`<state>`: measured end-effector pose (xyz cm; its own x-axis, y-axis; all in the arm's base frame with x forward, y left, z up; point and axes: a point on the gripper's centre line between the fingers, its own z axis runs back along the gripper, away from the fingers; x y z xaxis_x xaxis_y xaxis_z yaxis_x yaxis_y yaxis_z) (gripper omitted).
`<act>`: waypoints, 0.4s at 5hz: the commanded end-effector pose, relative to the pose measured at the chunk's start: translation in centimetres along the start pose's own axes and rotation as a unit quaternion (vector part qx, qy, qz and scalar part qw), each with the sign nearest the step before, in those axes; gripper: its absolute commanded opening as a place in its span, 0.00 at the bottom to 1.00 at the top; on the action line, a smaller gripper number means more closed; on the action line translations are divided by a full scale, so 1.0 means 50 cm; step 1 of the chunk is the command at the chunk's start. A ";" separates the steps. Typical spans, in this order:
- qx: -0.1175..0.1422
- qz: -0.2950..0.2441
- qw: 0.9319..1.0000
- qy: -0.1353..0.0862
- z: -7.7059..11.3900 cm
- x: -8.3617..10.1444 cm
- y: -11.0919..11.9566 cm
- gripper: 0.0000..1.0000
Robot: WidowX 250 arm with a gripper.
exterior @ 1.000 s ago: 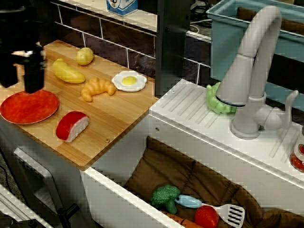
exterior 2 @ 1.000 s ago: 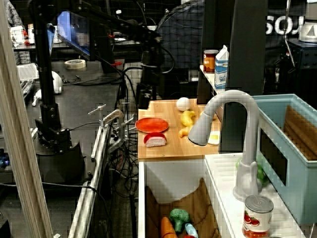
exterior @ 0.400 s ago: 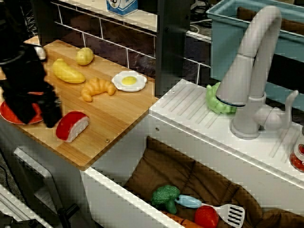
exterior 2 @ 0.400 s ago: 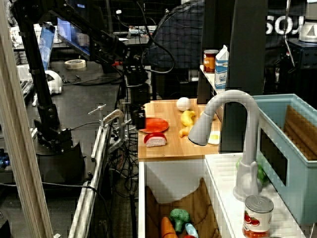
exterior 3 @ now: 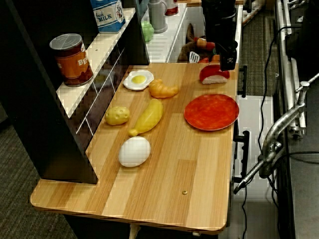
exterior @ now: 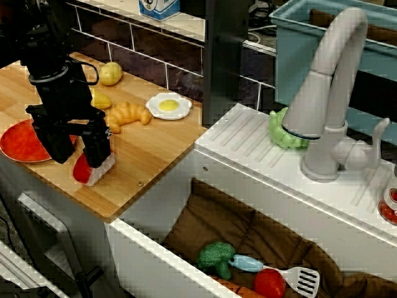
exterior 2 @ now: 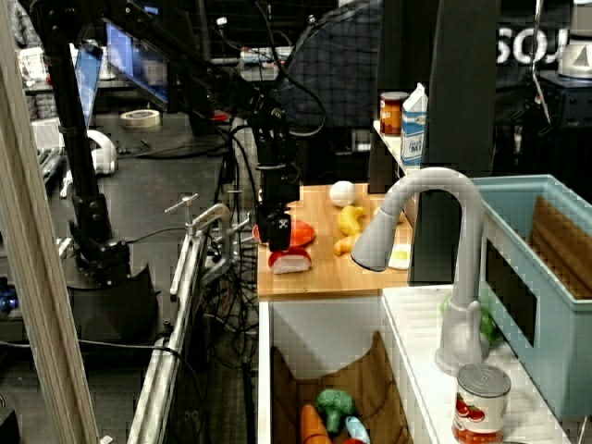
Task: Put sushi on plate
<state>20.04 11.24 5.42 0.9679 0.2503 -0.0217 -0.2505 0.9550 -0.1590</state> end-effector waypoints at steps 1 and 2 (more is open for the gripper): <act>0.020 -0.020 0.999 -0.032 0.005 0.038 0.015 1.00; 0.010 -0.017 0.999 -0.043 0.004 0.044 0.027 1.00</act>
<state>21.21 12.34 4.68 0.9711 0.2362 0.0340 -0.2285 0.9613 -0.1540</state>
